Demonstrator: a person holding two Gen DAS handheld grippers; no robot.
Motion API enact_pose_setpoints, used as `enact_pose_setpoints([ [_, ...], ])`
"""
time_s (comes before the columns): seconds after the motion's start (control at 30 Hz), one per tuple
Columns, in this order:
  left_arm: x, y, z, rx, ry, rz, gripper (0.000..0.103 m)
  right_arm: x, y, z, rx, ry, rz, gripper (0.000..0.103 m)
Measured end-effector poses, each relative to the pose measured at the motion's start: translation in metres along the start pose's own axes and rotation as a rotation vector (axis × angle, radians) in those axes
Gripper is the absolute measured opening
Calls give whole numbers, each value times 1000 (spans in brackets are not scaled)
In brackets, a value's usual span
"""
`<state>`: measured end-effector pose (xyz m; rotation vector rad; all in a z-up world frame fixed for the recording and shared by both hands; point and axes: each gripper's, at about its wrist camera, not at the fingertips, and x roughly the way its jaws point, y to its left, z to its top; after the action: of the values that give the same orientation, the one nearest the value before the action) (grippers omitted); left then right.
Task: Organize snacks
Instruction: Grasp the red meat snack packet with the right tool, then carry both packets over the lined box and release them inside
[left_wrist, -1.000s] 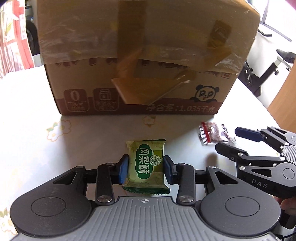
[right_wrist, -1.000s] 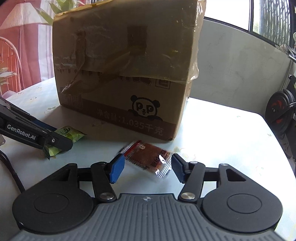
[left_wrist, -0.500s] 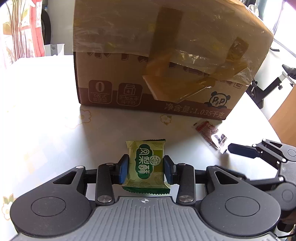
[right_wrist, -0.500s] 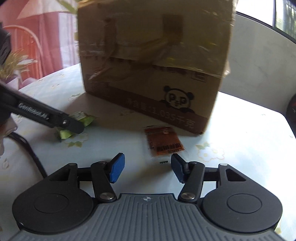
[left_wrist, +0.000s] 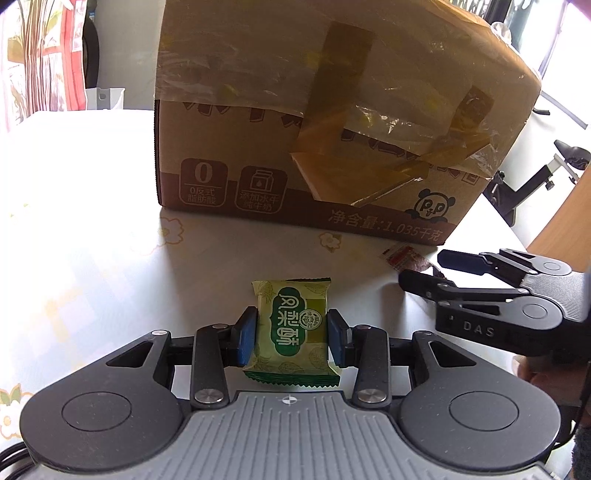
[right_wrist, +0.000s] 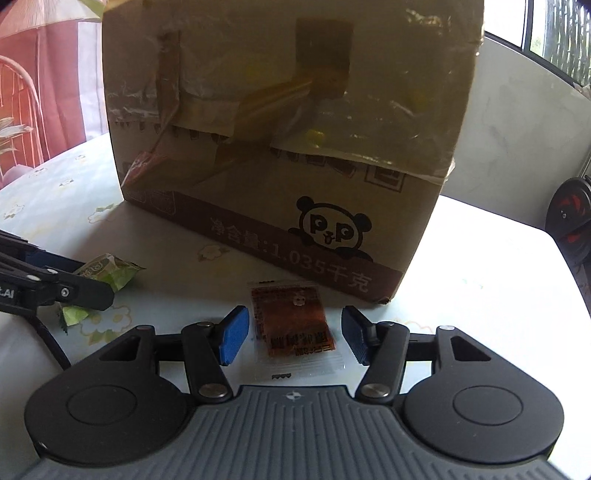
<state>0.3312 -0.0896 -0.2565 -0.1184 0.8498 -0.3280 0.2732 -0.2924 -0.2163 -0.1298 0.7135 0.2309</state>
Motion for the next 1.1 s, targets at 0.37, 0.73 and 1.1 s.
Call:
enact_pose_setpoints([
  [0.37,0,-1,2,-3,-3,0,42,-15,-6,-12,26,-26,32,47],
  [0.73,-22,-3,10,26,-58,0,42,-43,11,-26,3,-114,29,42],
  [1.1,-99,-26,57,180,-288,-81,42,-129,-8,10,78,-307,43,42],
])
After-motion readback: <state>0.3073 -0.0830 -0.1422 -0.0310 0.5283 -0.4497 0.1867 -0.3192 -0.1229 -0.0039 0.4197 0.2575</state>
